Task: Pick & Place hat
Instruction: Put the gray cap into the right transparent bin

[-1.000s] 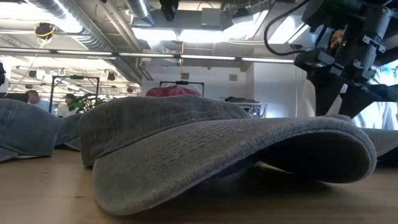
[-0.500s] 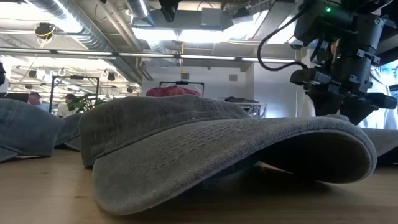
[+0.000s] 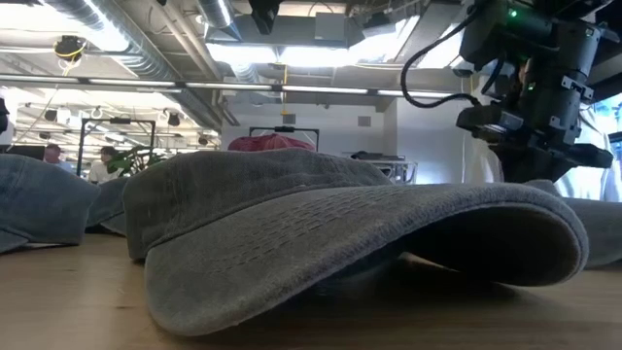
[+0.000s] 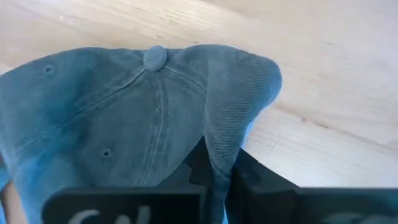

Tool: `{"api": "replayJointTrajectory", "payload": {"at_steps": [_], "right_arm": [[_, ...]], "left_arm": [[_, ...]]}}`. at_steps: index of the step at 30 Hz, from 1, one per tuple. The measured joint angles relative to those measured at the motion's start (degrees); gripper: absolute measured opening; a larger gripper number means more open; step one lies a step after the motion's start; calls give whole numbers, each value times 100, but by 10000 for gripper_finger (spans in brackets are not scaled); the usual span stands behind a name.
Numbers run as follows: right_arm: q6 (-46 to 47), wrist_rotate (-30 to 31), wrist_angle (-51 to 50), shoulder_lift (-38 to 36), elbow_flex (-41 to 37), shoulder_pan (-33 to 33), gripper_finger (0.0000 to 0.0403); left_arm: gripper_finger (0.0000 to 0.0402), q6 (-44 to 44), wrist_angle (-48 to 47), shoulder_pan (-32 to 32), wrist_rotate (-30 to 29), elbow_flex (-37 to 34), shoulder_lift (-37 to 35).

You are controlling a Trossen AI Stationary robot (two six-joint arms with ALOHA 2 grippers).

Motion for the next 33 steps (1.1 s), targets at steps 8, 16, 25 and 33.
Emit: {"api": "replayJointTrajectory", "payload": {"at_steps": [8, 16, 25, 33], "right_arm": [[-787, 611, -868, -224, 948, 180, 13], [-1577, 1429, -1644, -232, 2289, 342, 12], [-2575, 2534, -1516, -232, 3294, 398, 12], [-3573, 2936, -611, -228, 3574, 396, 12]], "left_arm": [[160, 0, 113, 0, -128, 0, 2], [182, -384, 221, 0, -781, 0, 2], [235, -1078, 439, -7, -1068, -2, 2], [236, -1643, 479, -9, -1105, -2, 2]]}}
